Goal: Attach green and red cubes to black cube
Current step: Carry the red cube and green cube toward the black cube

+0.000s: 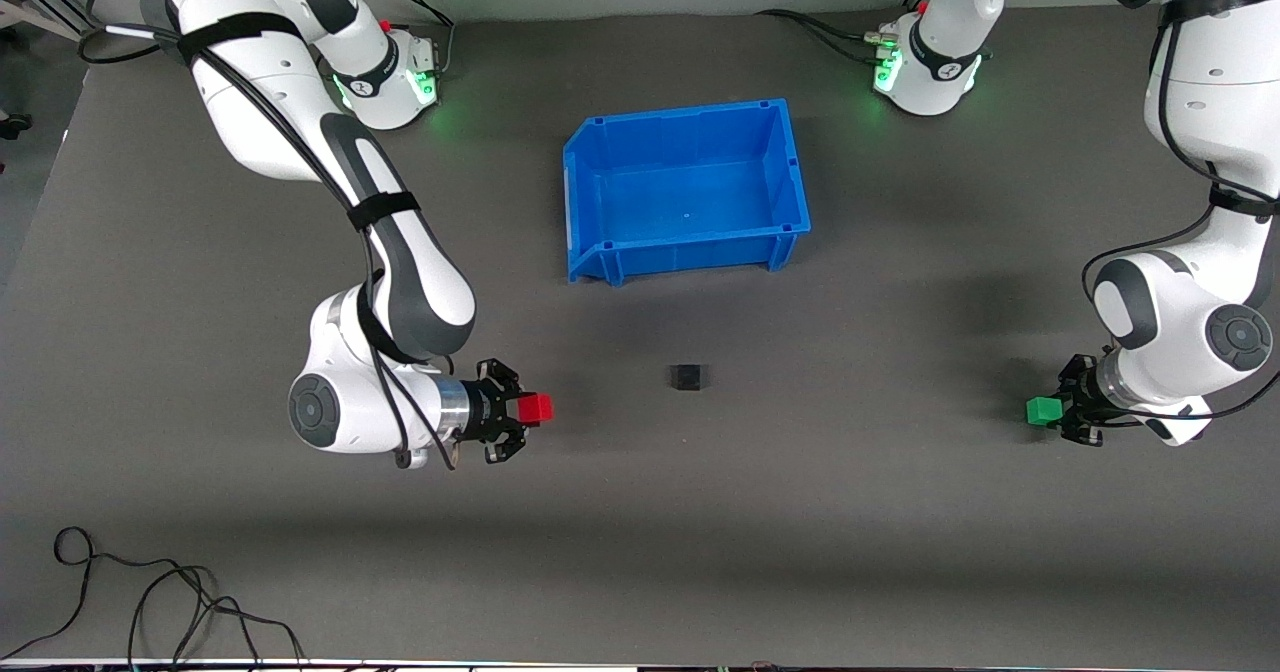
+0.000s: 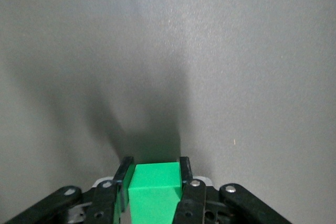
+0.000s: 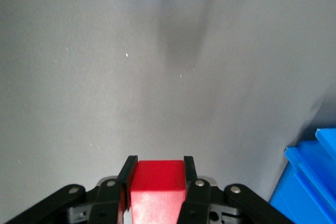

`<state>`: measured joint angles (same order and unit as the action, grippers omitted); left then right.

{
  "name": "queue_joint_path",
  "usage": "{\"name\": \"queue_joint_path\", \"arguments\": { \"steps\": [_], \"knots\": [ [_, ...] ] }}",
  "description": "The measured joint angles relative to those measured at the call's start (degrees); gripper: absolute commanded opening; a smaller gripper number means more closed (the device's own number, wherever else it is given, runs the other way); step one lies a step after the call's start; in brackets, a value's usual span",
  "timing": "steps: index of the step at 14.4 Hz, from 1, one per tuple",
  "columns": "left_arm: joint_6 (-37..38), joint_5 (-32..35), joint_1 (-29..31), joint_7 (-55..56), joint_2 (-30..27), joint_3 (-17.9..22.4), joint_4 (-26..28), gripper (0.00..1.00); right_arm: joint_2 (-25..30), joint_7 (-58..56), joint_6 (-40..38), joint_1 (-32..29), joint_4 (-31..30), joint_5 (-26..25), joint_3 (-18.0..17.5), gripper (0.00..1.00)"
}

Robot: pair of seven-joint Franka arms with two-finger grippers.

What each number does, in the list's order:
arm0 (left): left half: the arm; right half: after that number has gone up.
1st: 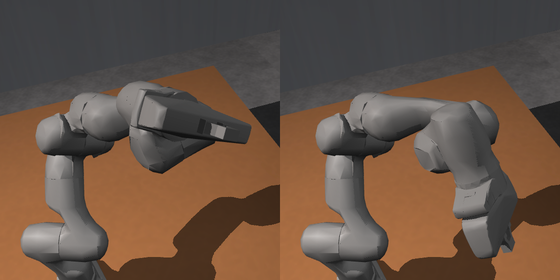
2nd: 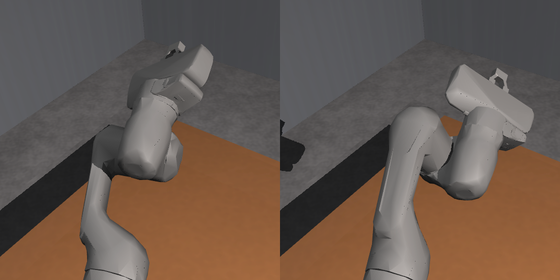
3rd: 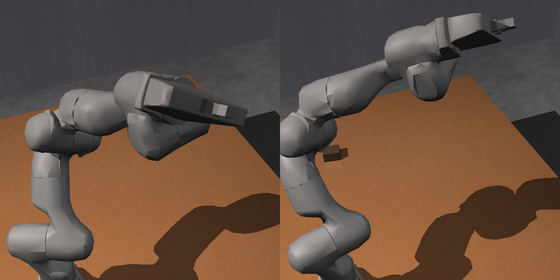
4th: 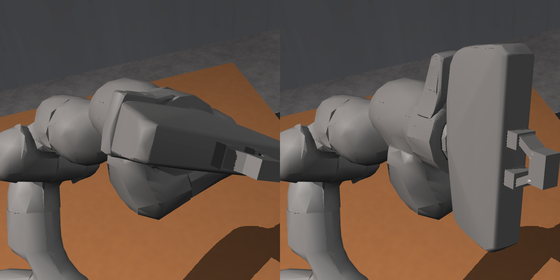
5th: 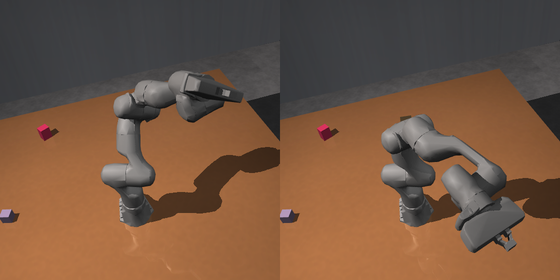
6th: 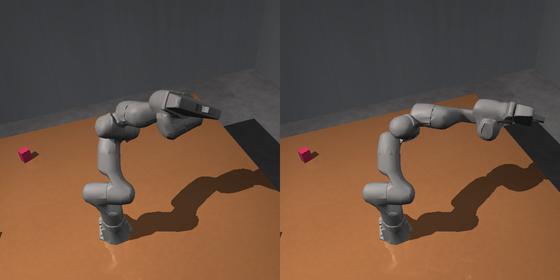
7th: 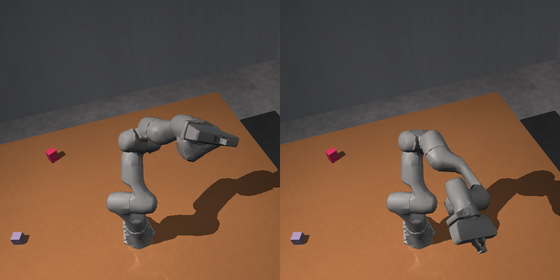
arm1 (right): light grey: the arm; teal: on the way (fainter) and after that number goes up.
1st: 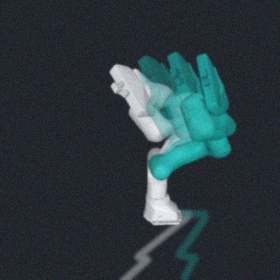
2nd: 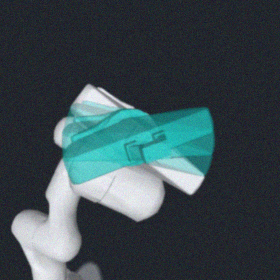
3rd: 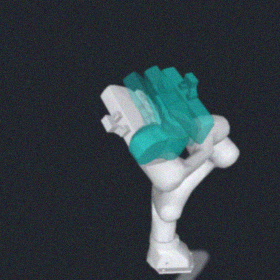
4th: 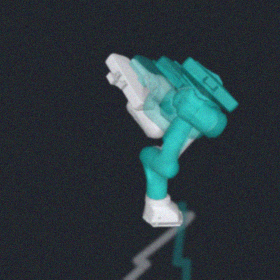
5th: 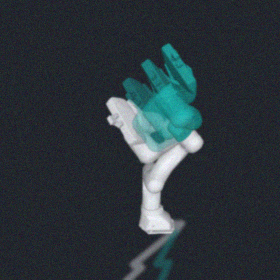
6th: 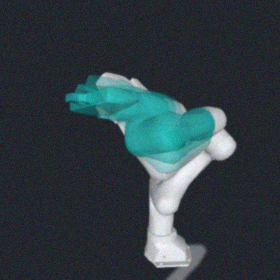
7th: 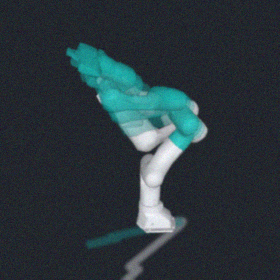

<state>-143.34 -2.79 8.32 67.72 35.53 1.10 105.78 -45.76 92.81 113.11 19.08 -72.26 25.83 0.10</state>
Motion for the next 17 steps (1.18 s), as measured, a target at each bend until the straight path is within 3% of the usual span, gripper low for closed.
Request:
{"name": "queue_joint_path", "arguments": {
  "steps": [5,9,17],
  "knots": [
    [5.78,0.0,-6.28,8.76,-0.58,-0.25,-1.57,0.0,0.1,2.74,-6.66,-0.09,1.52,-1.68,0.43,0.14],
    [12.2,0.03,-12.59,17.69,-1.07,-0.45,-4.37,0.0,0.29,4.33,-7.23,0.44,1.93,-5.61,0.23,0.15],
    [15.75,0.0,-23.84,32.25,-1.06,-0.83,-5.29,0.0,0.18,6.41,-5.5,0.44,1.89,-7.98,0.12,0.16]
  ]
}}
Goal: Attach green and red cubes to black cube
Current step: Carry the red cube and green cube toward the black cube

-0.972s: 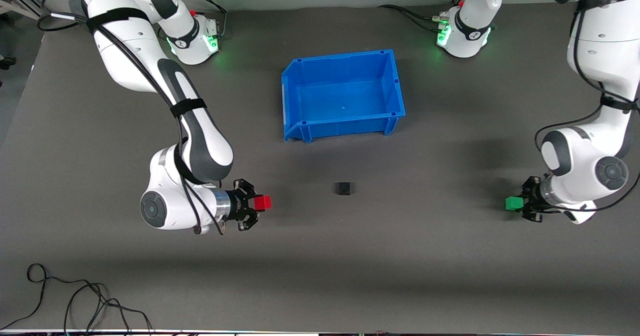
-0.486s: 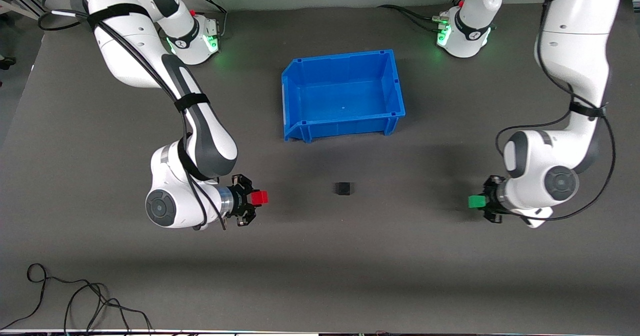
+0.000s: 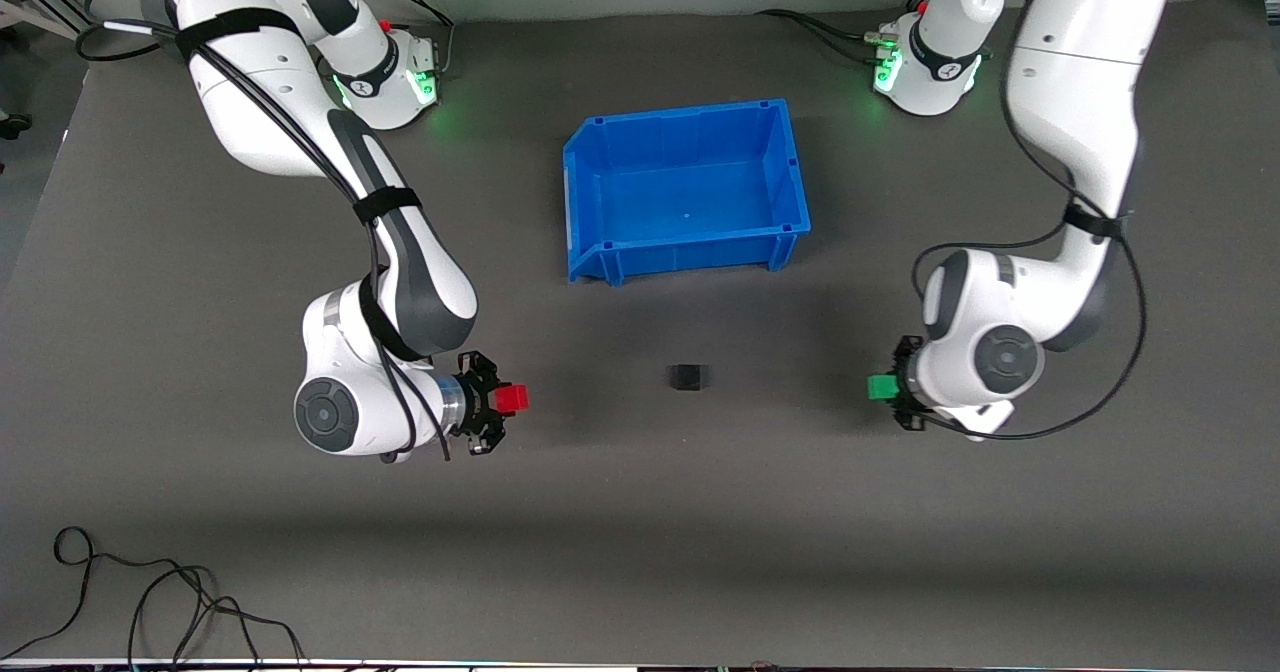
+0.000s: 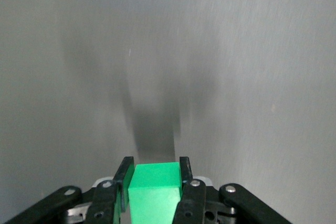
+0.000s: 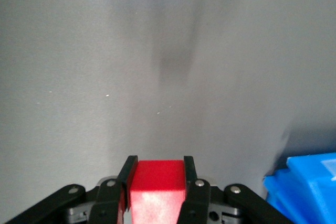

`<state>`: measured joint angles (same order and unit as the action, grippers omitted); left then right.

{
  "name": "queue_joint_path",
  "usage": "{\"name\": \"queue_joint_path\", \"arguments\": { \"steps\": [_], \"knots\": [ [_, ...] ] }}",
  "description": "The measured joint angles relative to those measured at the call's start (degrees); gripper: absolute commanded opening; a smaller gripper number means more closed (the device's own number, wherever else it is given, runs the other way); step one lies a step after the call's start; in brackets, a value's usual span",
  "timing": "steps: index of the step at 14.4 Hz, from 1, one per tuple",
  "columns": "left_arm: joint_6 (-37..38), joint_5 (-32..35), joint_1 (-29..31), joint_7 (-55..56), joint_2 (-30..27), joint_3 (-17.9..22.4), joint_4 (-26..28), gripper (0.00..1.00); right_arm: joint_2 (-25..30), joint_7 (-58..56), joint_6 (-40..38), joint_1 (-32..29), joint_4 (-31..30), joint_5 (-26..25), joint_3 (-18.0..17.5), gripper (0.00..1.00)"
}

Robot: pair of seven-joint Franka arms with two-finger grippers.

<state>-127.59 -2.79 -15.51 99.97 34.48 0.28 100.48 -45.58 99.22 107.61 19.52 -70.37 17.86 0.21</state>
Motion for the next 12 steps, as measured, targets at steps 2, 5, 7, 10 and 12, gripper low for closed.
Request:
{"name": "queue_joint_path", "arguments": {
  "steps": [2,5,7,10,12],
  "knots": [
    [0.0,-0.04,-2.33,2.95,0.09,-0.05,-0.83,0.0,-0.12,2.98,3.17,0.04,-0.01,2.64,-0.31,0.16],
    [-0.08,-0.08,-4.62,6.97,0.77,-1.25,-2.74,0.0,-0.97,7.85,7.77,1.67,-0.04,4.29,-1.54,0.16],
    [-0.18,-0.08,-5.05,9.38,2.41,-2.98,-4.91,0.0,-2.19,11.67,11.68,4.72,-0.06,4.32,-1.66,0.16],
    [-0.3,-0.08,-5.62,12.01,6.23,-4.9,-8.94,0.0,-4.52,14.84,14.76,8.25,-0.09,4.33,-1.7,0.15],
    [-0.32,-0.1,-6.77,12.87,8.01,-5.32,-10.67,0.0,-6.01,16.88,17.73,10.02,0.08,4.37,-1.77,0.15]
  ]
}}
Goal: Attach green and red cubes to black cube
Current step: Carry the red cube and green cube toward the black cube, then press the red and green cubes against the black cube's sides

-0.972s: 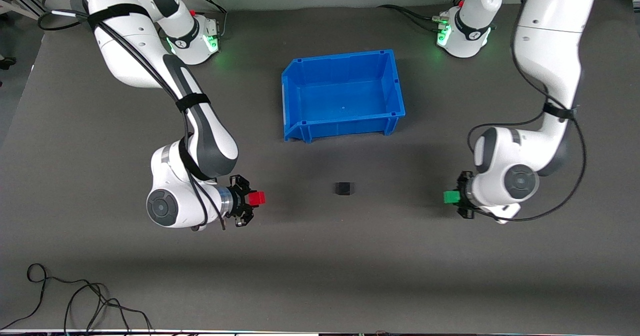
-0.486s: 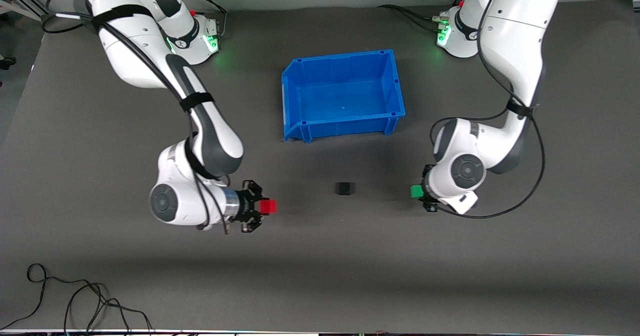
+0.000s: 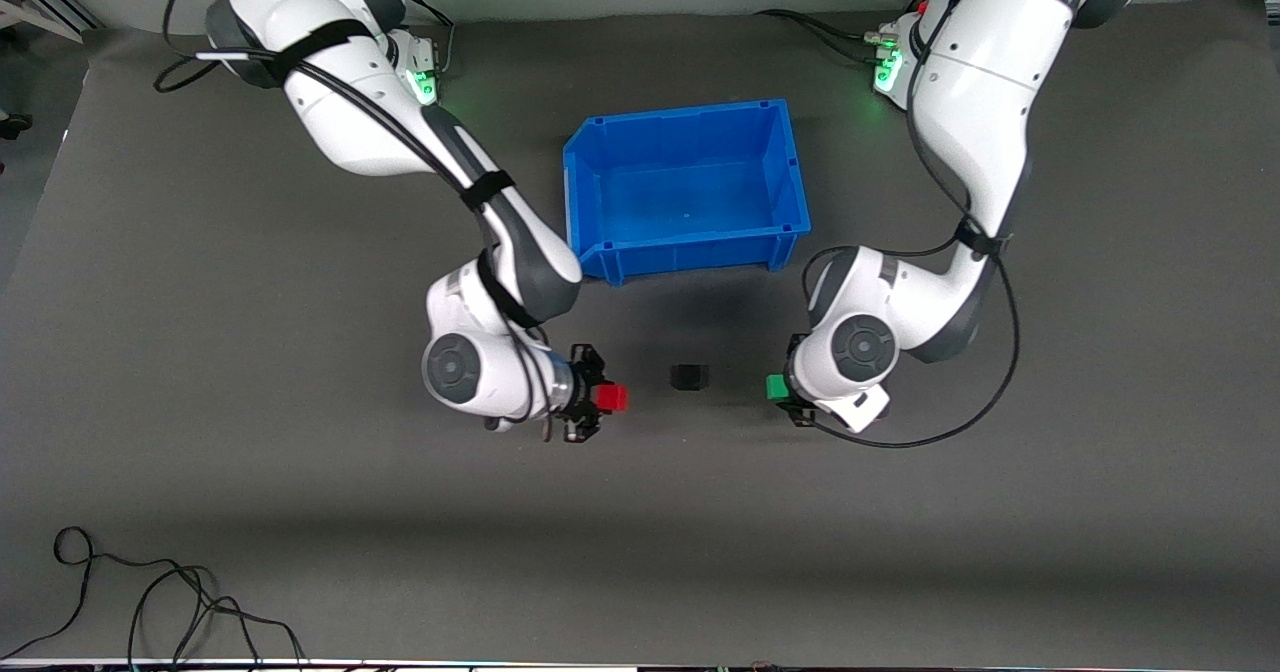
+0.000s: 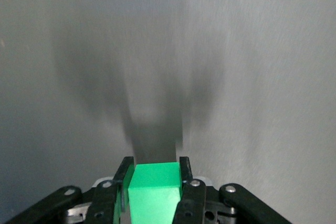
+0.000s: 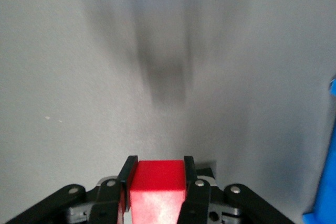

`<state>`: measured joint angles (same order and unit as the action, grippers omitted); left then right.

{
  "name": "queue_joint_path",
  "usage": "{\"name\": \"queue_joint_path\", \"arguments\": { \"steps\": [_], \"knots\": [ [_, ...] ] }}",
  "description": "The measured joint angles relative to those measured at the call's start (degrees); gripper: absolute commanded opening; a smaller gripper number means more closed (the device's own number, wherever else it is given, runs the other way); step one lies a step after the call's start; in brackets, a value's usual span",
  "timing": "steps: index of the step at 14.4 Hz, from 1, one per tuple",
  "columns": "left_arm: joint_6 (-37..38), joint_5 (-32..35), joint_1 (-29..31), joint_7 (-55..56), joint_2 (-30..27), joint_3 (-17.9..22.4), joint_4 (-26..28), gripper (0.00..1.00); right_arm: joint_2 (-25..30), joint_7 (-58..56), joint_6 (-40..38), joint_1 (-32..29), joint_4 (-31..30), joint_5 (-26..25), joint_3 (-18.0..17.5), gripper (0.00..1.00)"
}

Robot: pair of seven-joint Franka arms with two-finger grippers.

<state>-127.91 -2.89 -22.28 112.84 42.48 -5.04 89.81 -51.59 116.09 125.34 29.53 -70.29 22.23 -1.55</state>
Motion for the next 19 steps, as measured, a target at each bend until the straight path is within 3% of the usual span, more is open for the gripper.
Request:
{"name": "queue_joint_path", "arguments": {
  "steps": [8,19],
  "knots": [
    [0.0,-0.03,-5.35,5.18,2.27,-0.18,-3.7,0.0,-3.65,3.77,3.0,2.8,1.07,0.01,-0.08,0.15],
    [-3.19,-0.03,-7.82,7.08,4.24,-0.19,-5.0,0.0,-5.92,4.98,4.42,4.78,1.3,0.01,-0.11,0.16]
  ]
}}
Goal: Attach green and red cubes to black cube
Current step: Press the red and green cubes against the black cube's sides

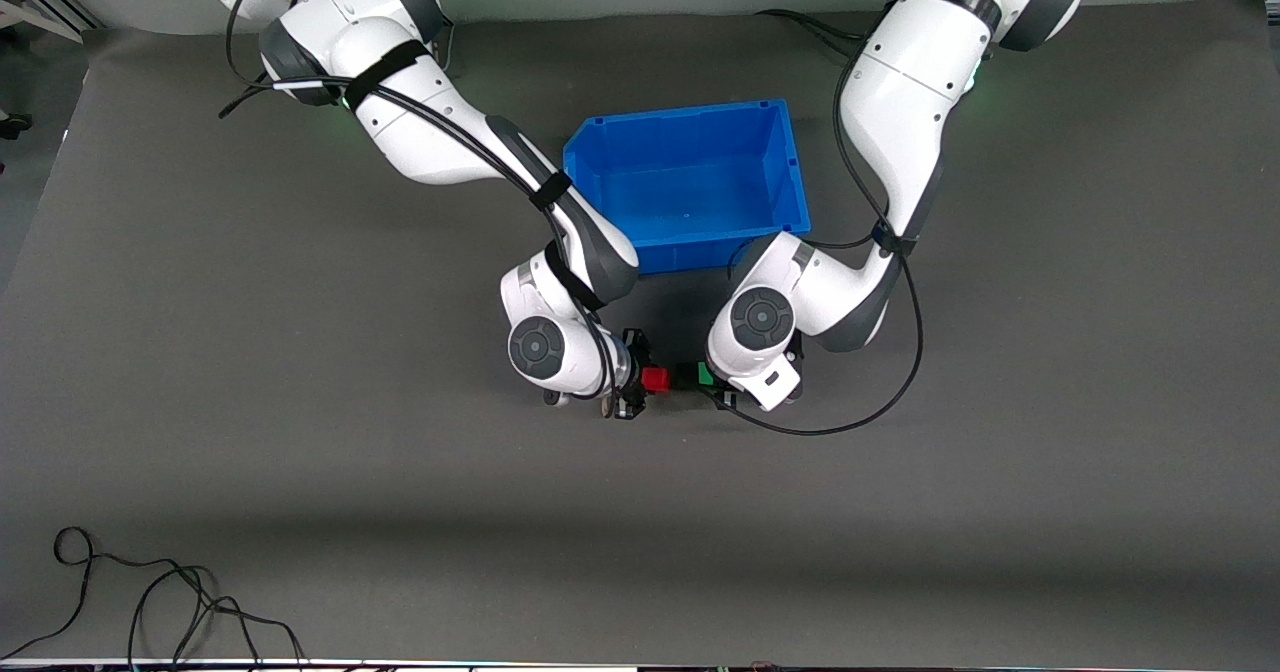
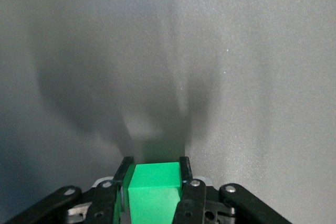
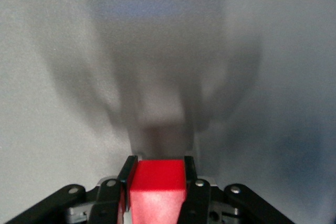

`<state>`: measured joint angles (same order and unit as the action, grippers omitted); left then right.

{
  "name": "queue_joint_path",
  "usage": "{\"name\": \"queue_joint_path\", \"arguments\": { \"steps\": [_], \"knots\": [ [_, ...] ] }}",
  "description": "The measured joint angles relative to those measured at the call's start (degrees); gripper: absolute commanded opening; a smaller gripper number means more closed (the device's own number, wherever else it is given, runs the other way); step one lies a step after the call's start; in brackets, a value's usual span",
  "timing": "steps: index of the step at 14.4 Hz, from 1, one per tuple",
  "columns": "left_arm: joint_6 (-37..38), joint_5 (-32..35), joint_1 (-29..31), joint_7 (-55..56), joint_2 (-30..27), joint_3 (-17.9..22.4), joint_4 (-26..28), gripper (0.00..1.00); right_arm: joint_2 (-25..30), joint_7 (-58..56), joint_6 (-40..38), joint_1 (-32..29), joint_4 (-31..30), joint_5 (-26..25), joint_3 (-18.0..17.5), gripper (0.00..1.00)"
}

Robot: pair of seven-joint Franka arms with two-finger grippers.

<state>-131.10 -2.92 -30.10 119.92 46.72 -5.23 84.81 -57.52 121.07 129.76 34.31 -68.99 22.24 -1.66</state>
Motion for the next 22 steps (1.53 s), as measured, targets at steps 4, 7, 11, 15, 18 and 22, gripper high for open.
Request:
{"name": "queue_joint_path", "arguments": {
  "steps": [4,7,11,15,18,22],
  "knots": [
    [-0.06,0.0,0.0,0.0,0.0,0.15,-0.02,0.0,-0.76,0.18,0.79,0.25,0.12,0.0,-0.04,0.16],
    [-0.06,0.0,0.01,0.0,0.0,0.25,-0.02,0.0,-0.76,0.34,0.83,0.82,0.34,0.0,-0.06,0.16],
    [-0.07,0.04,0.01,0.0,0.01,0.36,-0.02,0.0,-0.8,0.42,0.91,1.12,0.45,0.0,-0.04,0.28],
    [-0.09,0.04,0.01,0.0,0.03,0.35,-0.04,0.0,-0.84,0.42,0.95,1.12,0.6,0.0,-0.03,1.0],
    [-0.12,0.04,0.0,0.0,0.03,0.35,-0.1,0.47,-0.85,0.42,1.0,1.11,0.93,0.0,-0.01,1.0],
    [-0.18,0.22,0.06,-0.12,0.04,0.54,-0.99,1.0,-0.43,0.42,1.41,1.05,2.18,-0.02,0.46,1.0]
  ]
}}
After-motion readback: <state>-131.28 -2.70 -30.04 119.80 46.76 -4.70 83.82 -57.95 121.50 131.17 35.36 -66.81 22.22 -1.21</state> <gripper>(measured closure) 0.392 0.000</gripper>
